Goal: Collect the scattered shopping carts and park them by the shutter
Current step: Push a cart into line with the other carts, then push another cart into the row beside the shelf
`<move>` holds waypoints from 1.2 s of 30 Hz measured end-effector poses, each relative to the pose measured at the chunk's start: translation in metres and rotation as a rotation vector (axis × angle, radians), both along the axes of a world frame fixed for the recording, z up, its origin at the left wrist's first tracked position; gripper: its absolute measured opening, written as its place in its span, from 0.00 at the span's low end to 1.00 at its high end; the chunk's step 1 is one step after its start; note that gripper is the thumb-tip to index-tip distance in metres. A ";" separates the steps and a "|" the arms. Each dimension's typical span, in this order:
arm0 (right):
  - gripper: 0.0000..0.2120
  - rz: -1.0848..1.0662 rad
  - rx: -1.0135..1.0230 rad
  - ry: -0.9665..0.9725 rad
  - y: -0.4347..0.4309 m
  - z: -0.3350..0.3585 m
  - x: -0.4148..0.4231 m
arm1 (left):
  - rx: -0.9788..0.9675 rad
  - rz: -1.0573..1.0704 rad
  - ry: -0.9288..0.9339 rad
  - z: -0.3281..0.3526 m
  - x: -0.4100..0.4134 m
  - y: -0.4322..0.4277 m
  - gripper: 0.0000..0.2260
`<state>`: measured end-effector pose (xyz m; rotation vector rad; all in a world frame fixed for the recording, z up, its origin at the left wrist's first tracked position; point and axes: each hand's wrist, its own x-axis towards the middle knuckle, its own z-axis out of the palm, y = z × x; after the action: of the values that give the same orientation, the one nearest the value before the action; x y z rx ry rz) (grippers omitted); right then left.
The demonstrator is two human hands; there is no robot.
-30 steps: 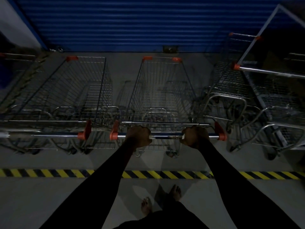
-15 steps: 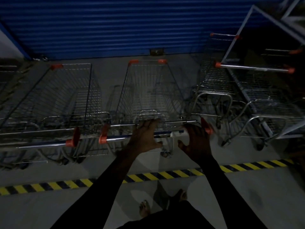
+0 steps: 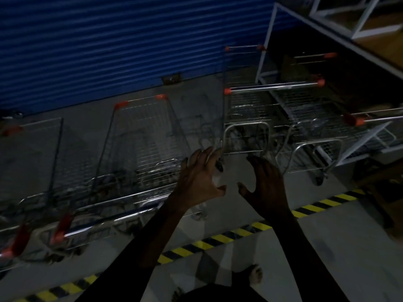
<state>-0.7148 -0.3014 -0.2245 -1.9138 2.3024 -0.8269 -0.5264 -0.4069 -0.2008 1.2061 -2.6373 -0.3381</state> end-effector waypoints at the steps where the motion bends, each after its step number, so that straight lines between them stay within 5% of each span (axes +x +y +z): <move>1: 0.34 -0.008 -0.002 0.004 0.000 0.001 -0.020 | 0.006 -0.007 0.004 0.002 -0.021 -0.001 0.48; 18: 0.38 0.013 0.120 0.068 -0.079 0.012 -0.243 | 0.029 0.009 -0.078 0.005 -0.226 -0.068 0.49; 36: 0.46 0.115 0.445 0.318 -0.287 -0.008 -0.381 | -0.018 0.007 -0.247 -0.034 -0.342 -0.293 0.49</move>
<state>-1.0955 -0.5883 -0.2328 -2.0455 2.2476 0.0138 -0.8685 -0.6998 -0.2345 1.3286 -2.8345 -0.1731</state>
